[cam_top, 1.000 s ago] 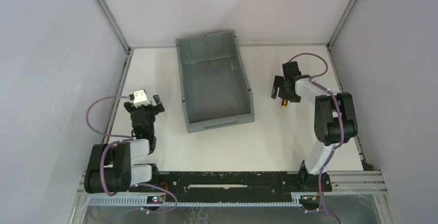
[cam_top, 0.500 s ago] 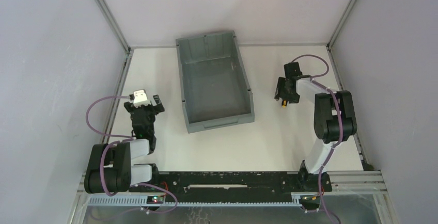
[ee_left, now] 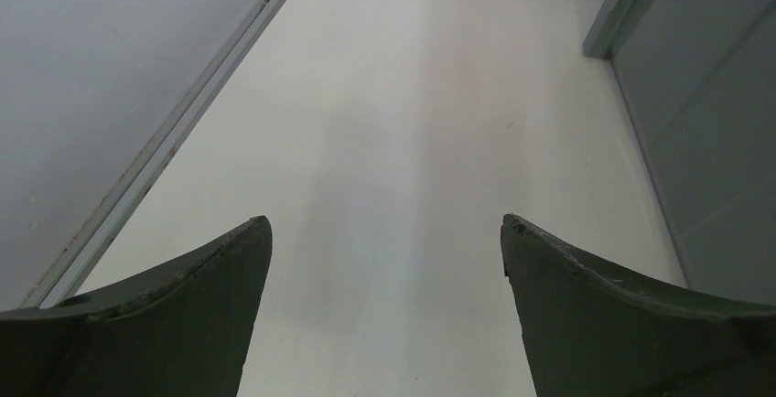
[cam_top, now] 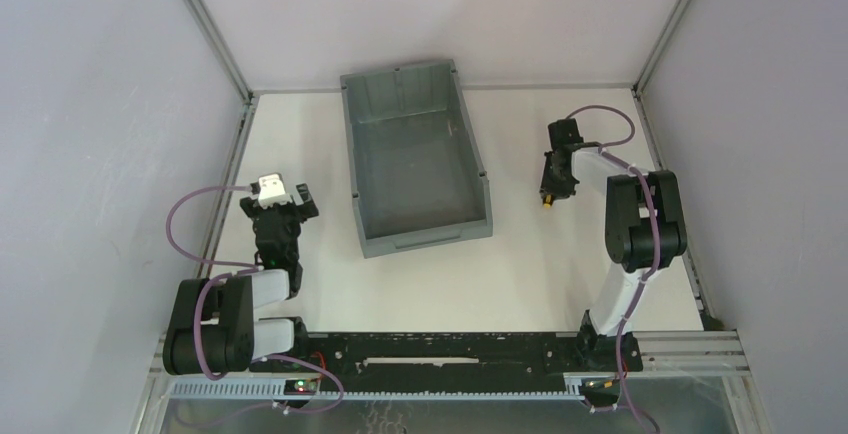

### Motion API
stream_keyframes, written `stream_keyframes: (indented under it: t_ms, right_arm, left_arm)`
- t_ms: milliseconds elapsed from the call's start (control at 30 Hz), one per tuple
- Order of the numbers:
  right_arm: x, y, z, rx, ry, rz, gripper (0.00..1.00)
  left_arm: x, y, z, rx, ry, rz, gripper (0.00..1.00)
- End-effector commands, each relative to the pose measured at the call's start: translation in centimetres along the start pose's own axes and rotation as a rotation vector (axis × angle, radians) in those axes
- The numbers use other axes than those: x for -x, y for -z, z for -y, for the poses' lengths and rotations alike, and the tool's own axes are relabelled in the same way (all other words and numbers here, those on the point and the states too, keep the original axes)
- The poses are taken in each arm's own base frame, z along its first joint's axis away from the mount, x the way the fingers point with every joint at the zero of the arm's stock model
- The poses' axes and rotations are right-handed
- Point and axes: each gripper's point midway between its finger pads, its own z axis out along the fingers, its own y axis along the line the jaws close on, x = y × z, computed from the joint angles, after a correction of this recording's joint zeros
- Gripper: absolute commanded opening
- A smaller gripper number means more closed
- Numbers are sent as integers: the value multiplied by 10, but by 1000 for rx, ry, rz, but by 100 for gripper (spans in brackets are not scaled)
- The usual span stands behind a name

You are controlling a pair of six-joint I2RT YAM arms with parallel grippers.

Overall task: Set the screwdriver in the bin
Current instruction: Pick up the screwdriver from the center of the board, then place the screwdriver in the bin.

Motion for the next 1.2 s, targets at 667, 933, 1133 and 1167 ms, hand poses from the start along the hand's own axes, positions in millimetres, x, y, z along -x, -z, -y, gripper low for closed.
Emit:
stream_keyframes:
  t_ms: [667, 933, 1133, 1167]
  right_arm:
    - [73, 265, 3, 164, -20, 556, 12]
    - [67, 342, 5, 220, -18, 666, 9]
    - [60, 367, -5, 265, 5, 707, 8]
    - [58, 367, -10, 275, 13, 704, 7]
  left_arm:
    - [24, -9, 1, 9, 19, 63, 100]
    - [24, -9, 2, 8, 20, 64, 100]
    - [24, -9, 2, 9, 19, 63, 100]
    - [24, -9, 2, 8, 19, 64, 100]
